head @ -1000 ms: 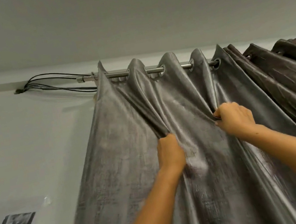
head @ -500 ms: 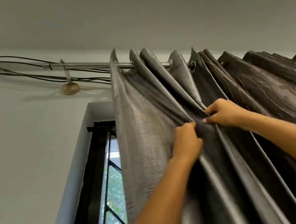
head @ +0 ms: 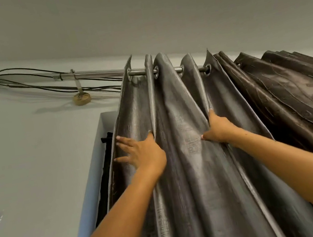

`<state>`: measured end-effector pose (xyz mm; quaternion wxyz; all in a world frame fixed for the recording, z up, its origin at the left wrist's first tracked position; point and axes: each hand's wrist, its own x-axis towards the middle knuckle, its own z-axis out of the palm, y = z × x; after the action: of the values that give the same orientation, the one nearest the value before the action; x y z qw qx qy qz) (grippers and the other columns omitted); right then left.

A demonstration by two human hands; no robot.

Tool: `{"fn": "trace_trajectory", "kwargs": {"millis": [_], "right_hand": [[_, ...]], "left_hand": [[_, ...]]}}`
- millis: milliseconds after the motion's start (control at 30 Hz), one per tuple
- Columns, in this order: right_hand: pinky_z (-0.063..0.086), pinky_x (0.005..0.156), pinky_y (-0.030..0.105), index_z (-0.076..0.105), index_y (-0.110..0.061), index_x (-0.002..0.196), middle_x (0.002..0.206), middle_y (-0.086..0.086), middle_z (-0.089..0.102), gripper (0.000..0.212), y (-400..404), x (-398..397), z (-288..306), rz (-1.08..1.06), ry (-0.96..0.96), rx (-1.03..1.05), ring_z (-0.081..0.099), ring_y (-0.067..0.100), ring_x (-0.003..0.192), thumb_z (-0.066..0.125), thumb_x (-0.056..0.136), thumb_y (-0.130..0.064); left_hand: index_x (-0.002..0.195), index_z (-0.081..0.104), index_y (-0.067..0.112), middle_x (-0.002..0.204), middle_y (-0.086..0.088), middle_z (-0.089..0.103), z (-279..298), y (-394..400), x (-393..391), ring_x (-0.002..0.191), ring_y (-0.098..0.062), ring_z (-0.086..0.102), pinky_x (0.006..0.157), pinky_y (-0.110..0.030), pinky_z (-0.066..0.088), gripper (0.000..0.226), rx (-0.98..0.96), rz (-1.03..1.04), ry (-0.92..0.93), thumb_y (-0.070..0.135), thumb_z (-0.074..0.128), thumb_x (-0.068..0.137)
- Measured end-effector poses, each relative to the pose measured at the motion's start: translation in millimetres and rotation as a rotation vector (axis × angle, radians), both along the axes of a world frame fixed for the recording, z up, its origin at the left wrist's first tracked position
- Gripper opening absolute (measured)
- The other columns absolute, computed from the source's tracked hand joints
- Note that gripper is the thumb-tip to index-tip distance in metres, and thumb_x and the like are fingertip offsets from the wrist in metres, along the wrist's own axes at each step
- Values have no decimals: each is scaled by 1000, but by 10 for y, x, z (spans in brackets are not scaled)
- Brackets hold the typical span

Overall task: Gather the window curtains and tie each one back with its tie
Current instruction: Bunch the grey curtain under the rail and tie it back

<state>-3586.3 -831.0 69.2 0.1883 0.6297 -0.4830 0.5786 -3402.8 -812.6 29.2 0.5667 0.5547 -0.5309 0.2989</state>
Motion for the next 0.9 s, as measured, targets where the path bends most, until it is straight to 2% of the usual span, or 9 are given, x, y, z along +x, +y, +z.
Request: {"fn": "trace_trajectory", "kwargs": {"millis": [133,233,300,400,567,667,733,800,900], "right_hand": [[48,77,39,2,-12,152,120,18,54,82,-25,179,27,-135,165,-124,53,35,103,53,89,-1],[48,79,38,21,-12,149,120,17,56,72,38,418,54,-132,237,-146,56,35,106,55,86,-1],[48,85,37,43,-7,133,119,17,59,51,91,650,83,-93,294,-216,56,35,110,57,85,-4],[39,71,29,54,-8,105,108,17,62,23,223,1198,111,79,355,-348,57,35,104,59,83,-10],[25,48,28,34,-18,62,63,0,39,32,468,1614,159,264,396,-374,47,28,74,56,79,-2],[37,60,32,44,-10,87,81,9,54,15,335,1385,52,32,406,-398,55,33,83,58,80,-7],[37,96,53,39,-8,125,121,19,55,47,197,1238,-50,-195,317,-343,48,42,118,60,87,-27],[7,108,68,8,-13,150,153,25,18,86,89,1112,-116,-194,178,-213,14,52,139,57,89,-49],[7,106,71,-18,-24,149,156,27,-8,110,-15,928,-161,-60,33,-45,5,57,138,57,80,-67]], "left_hand": [[133,51,28,146,-39,-21,-83,-18,178,135,-52,-25,103,-72,-5,35,-176,325,-189,33,37,100],[122,60,20,148,-37,-20,-63,36,362,139,-50,-17,105,-72,6,31,-38,69,-8,32,45,99],[120,60,10,150,-38,2,-40,20,510,140,-46,16,107,-55,30,28,-12,-145,31,23,47,99],[88,64,0,109,-23,59,-92,-54,648,89,-32,57,65,-27,38,22,-234,-257,-98,7,45,96],[56,42,8,68,-17,57,-92,-94,772,64,-33,55,50,-28,27,35,-384,-258,-137,-7,41,87],[51,38,12,55,-5,47,-108,-115,826,53,-19,44,46,-25,25,39,-373,-339,-139,-6,47,85],[53,33,12,54,-5,41,-110,-161,803,52,-19,40,48,-26,24,38,-332,-337,-119,-2,52,83],[59,36,12,61,-7,46,-101,-228,729,58,-25,47,52,-28,30,33,-265,-339,-111,2,56,83],[69,46,5,71,-12,52,-85,-275,564,67,-29,53,56,-33,36,17,-208,-337,-116,-3,56,81]]}}
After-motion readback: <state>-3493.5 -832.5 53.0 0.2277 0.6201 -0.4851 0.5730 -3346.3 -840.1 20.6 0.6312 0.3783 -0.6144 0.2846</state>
